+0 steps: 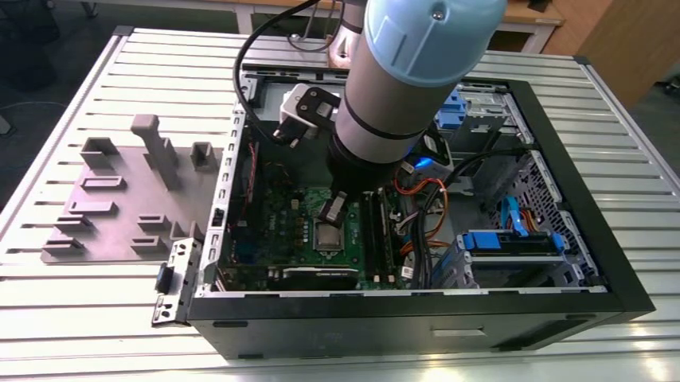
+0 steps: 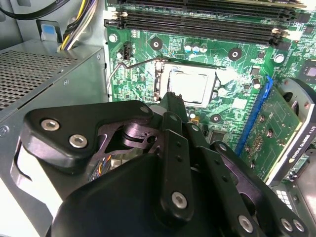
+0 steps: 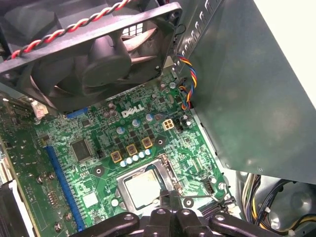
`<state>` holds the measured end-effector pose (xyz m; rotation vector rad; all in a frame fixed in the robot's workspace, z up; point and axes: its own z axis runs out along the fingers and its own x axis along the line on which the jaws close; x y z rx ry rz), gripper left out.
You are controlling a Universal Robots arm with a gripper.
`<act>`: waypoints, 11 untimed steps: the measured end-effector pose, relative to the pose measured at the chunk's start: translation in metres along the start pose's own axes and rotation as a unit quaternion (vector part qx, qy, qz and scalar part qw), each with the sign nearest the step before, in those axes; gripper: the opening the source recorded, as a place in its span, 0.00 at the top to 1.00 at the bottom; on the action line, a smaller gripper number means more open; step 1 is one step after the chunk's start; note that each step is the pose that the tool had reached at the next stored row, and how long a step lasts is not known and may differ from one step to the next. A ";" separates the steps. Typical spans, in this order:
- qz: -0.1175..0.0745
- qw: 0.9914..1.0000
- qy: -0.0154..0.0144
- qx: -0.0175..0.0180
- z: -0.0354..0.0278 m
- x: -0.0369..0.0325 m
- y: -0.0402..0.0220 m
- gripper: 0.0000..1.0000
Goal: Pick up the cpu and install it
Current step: 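Install the first cpu locking lever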
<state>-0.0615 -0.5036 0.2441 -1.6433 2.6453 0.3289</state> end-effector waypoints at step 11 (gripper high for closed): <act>0.000 1.000 0.000 0.000 -0.0003 -0.0018 -0.0034 0.89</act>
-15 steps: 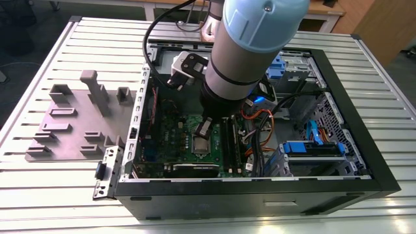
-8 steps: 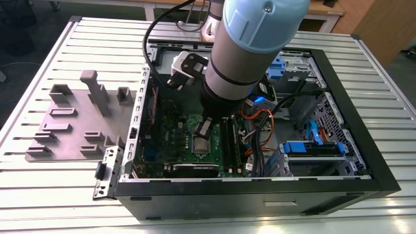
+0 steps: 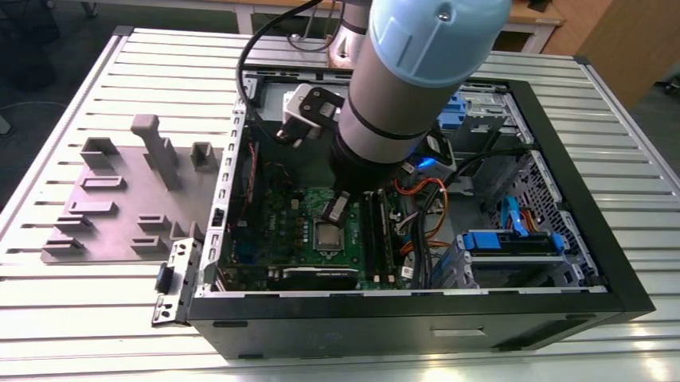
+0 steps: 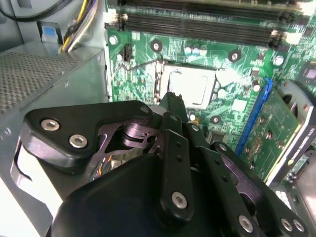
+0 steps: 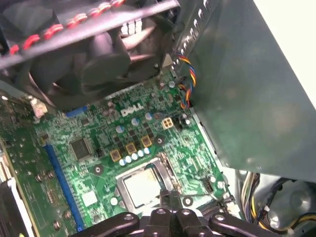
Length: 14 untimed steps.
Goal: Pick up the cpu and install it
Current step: 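Install the first cpu locking lever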
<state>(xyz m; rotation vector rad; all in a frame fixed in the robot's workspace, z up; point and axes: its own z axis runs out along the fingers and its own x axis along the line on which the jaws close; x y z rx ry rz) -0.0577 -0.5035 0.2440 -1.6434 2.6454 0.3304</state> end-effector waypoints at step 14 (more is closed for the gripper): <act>-0.004 0.999 -0.041 -0.025 -0.0014 -0.0132 -0.0193 0.89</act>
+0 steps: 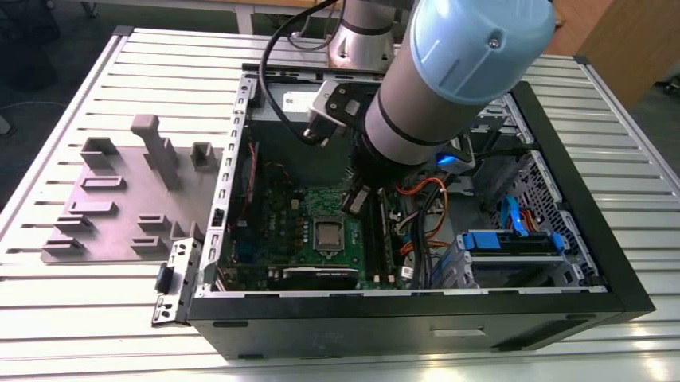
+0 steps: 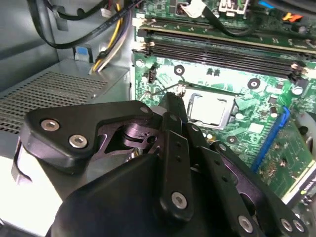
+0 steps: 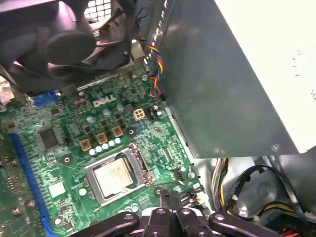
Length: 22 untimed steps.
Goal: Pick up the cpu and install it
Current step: 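Install the first cpu locking lever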
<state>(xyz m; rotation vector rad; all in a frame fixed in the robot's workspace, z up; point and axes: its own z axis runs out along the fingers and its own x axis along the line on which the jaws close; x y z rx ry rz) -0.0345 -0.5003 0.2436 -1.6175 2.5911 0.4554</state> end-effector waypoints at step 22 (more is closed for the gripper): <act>0.000 1.000 0.000 0.000 0.0088 -0.0241 0.0035 0.89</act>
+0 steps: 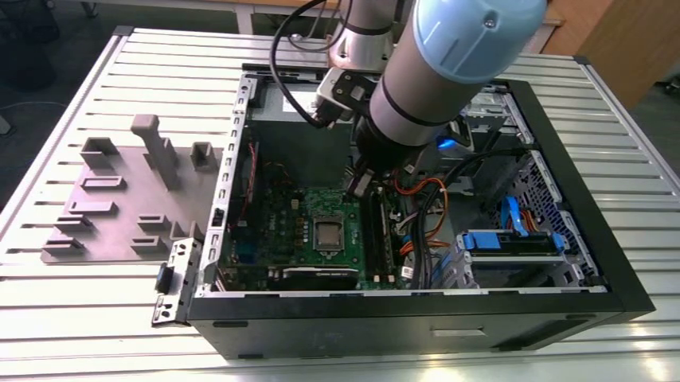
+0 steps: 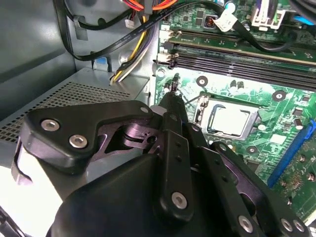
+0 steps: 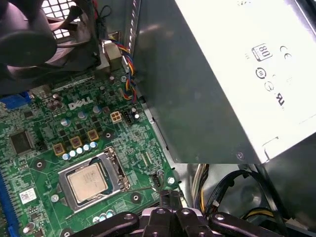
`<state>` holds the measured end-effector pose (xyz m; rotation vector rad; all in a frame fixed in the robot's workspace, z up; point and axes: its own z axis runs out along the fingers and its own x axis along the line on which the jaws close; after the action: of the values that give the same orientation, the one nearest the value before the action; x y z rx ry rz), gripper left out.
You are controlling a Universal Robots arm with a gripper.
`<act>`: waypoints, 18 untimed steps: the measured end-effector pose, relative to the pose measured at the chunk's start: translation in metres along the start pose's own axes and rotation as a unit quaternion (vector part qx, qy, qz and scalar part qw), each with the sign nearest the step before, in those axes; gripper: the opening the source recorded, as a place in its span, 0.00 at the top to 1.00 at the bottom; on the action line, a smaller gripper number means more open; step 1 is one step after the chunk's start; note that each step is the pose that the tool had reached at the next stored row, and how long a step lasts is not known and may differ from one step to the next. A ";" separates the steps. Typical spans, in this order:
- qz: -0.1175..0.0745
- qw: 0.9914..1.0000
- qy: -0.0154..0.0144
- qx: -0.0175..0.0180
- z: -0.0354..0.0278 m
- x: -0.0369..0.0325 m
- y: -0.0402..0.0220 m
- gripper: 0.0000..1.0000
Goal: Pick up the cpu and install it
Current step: 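Install the first cpu locking lever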
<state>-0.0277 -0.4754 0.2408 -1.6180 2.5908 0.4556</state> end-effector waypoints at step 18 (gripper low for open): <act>-0.013 1.000 0.001 -0.003 0.0068 0.0013 0.0035 0.89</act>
<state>-0.0321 -0.4733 0.2348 -1.6541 2.5690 0.4611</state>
